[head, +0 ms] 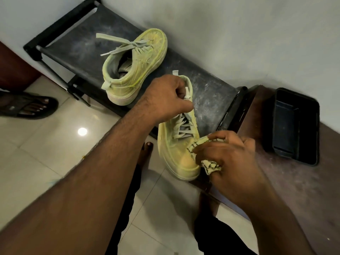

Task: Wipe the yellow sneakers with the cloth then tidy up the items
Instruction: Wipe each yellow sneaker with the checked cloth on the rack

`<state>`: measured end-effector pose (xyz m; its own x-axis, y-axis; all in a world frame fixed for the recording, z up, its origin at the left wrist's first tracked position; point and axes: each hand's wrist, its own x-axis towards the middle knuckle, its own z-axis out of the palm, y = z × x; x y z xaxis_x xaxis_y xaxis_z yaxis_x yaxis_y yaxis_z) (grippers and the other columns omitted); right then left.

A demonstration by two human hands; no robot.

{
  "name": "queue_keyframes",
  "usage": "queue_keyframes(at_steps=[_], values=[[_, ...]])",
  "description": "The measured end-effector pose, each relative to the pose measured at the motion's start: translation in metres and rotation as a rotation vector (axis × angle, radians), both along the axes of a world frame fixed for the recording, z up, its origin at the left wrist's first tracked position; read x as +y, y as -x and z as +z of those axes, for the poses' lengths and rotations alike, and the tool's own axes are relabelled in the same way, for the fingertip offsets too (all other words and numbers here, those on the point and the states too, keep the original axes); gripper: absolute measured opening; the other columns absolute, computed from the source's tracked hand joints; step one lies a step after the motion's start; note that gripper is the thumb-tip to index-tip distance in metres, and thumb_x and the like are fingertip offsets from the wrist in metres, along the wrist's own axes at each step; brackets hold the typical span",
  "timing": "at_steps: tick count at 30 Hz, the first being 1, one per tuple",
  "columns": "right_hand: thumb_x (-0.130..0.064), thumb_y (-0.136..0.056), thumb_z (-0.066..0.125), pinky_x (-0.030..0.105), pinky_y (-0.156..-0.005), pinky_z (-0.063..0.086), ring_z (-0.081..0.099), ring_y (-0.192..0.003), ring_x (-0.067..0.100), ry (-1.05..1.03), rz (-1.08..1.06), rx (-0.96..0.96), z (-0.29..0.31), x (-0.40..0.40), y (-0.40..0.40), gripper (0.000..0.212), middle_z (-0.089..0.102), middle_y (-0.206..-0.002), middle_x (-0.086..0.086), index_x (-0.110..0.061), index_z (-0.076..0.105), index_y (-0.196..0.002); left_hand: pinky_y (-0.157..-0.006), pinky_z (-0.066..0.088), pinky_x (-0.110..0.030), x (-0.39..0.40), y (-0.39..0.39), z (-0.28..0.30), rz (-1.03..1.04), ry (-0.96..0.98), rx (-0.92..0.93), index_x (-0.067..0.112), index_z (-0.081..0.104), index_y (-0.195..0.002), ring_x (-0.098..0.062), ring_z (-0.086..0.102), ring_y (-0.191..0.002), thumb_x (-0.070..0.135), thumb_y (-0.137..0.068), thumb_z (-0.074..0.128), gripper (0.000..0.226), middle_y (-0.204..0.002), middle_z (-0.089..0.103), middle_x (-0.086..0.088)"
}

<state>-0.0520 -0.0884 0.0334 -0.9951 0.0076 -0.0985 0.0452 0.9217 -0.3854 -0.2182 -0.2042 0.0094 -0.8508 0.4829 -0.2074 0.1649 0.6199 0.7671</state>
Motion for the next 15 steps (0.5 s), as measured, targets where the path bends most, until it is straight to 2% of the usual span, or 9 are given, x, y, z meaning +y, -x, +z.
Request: queue_keyframes(at_steps=[2,4,8,12,15], values=[[-0.018,-0.056,0.057,0.032,-0.074,0.021,0.049,-0.1,0.009,0.037,0.033,0.034,-0.001,-0.012,0.001,0.025,0.068,-0.087,-0.025,-0.033,0.067,-0.073,-0.046,0.036,-0.019,0.0,0.002,-0.002,-0.005,-0.019,-0.01,0.003,0.061,-0.073,-0.006,0.043,-0.05,0.017,-0.065,0.072,0.019,-0.059,0.052,0.003],[-0.018,-0.055,0.059,0.031,-0.073,0.022,0.053,-0.092,0.013,-0.044,0.05,0.039,-0.003,-0.023,0.004,0.025,0.068,-0.082,-0.022,-0.032,0.067,-0.074,-0.045,0.036,-0.016,0.0,0.003,-0.003,-0.018,-0.024,-0.015,0.004,0.061,-0.074,-0.005,0.043,-0.051,0.016,-0.066,0.072,0.018,-0.061,0.052,0.003],[-0.018,-0.055,0.057,0.033,-0.072,0.031,0.052,-0.082,0.017,-0.103,-0.106,0.056,-0.005,-0.029,0.011,0.03,0.068,-0.078,-0.018,-0.032,0.07,-0.079,-0.047,0.035,-0.015,0.0,0.004,-0.002,-0.035,-0.02,-0.026,0.011,0.06,-0.072,-0.003,0.044,-0.053,0.016,-0.068,0.073,0.014,-0.063,0.052,0.008],[-0.023,-0.062,0.05,0.032,-0.067,0.033,0.051,-0.074,0.017,-0.149,0.022,0.11,-0.009,-0.05,0.01,0.023,0.066,-0.073,-0.017,-0.03,0.069,-0.073,-0.048,0.035,-0.017,-0.001,0.004,-0.002,-0.04,-0.028,-0.034,0.007,0.061,-0.074,-0.004,0.043,-0.052,0.014,-0.069,0.074,0.015,-0.061,0.05,0.008],[-0.014,-0.057,0.067,0.032,-0.067,0.035,0.049,-0.074,0.017,-0.178,-0.149,0.06,-0.007,-0.03,0.01,0.025,0.065,-0.072,-0.012,-0.029,0.07,-0.077,-0.05,0.036,-0.017,0.0,0.003,-0.002,-0.053,-0.038,-0.038,0.012,0.059,-0.072,-0.003,0.044,-0.053,0.014,-0.07,0.073,0.015,-0.063,0.051,0.008]])
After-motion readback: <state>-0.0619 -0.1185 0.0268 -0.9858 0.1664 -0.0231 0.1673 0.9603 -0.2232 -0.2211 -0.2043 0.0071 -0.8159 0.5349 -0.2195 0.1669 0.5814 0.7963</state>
